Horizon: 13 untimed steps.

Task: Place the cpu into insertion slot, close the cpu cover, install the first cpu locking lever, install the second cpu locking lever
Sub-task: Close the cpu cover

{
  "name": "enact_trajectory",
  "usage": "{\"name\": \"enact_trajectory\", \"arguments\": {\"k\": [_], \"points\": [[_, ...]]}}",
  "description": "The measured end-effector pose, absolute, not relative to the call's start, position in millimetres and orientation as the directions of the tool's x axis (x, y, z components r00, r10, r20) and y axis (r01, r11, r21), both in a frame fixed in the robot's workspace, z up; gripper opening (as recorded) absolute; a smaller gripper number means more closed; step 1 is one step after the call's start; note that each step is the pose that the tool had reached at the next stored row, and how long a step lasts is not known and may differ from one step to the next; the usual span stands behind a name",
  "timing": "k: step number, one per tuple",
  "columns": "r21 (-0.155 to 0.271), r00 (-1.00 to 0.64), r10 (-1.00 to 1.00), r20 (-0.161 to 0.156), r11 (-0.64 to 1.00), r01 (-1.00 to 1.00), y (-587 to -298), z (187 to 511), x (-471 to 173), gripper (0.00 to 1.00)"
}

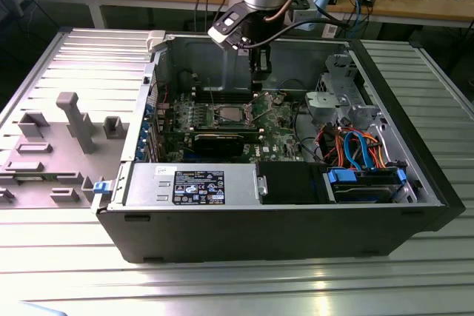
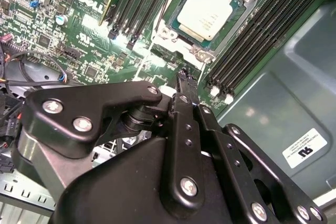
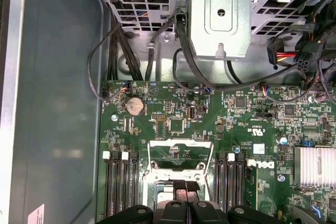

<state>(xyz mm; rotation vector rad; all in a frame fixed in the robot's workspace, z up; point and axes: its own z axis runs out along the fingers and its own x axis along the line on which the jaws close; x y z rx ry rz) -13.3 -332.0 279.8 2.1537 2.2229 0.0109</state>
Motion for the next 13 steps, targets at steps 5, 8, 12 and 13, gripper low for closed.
{"name": "enact_trajectory", "arguments": {"k": [5, 8, 12, 13], "points": [[0.037, -0.031, 0.999, -0.029, 0.032, 0.999, -332.0, 279.8, -12.3, 0.11], [0.037, -0.031, 0.999, -0.028, 0.032, 0.999, -332.0, 279.8, -11.7, 0.11], [0.037, -0.031, 0.999, -0.028, 0.032, 0.999, -332.1, 279.7, -7.5, 0.11], [0.037, -0.031, 0.999, -0.029, 0.032, 0.999, -332.1, 279.7, -5.6, 0.11]]}}
